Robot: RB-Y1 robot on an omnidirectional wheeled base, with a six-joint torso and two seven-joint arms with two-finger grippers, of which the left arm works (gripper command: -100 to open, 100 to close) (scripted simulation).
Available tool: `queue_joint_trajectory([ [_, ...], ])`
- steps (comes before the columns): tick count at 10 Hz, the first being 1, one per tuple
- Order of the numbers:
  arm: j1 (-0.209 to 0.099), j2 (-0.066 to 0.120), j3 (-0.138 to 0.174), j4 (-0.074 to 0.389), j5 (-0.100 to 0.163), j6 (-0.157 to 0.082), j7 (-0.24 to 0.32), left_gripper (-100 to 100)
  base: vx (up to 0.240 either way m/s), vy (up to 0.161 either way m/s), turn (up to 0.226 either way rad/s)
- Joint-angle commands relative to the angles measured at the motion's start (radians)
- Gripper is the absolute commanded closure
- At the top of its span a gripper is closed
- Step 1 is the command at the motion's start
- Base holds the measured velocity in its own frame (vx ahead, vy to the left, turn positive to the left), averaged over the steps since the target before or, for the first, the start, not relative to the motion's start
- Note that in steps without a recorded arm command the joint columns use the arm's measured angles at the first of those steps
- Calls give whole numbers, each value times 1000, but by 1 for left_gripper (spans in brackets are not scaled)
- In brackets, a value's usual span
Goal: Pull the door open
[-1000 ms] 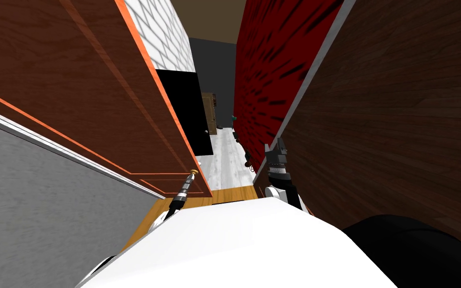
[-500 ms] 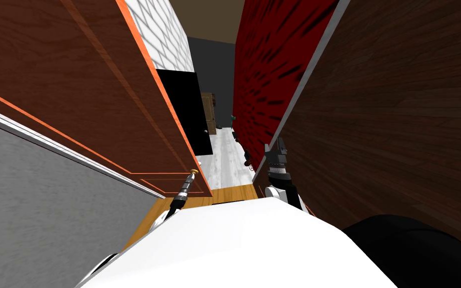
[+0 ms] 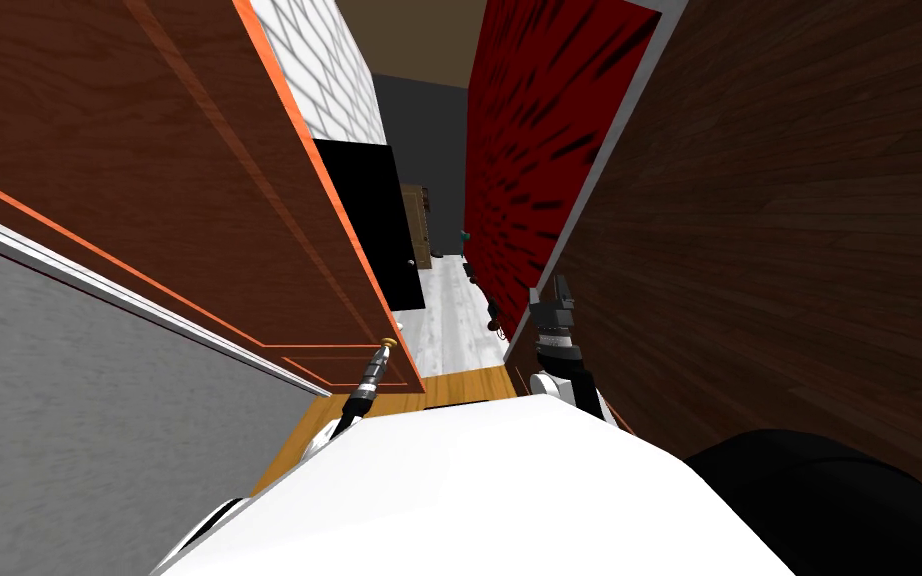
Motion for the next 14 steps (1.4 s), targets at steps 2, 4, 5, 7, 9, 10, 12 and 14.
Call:
queue_joint_trajectory([
  [2, -9, -5, -21, 2, 16, -4, 69, 100, -31, 14, -22],
  [4, -13, -4, -31, 3, 28, -2, 113, 100, -49, 17, -32],
  [5, -16, -3, -42, 4, 39, -1, 146, 100, -36, 20, -25],
  [7, -19, -2, -52, 6, 51, 0, 194, 100, -32, 14, -17],
  [9, -23, -1, -62, 7, 63, 1, 238, 100, -40, 15, -26],
  [10, -26, 0, -73, 9, 75, 3, 272, 100, -42, 19, -23],
  [12, -29, 1, -83, 10, 87, 4, 318, 100, -34, 16, -18],
  [14, -33, 2, -94, 12, 98, 5, 361, 100, -34, 15, -21],
])
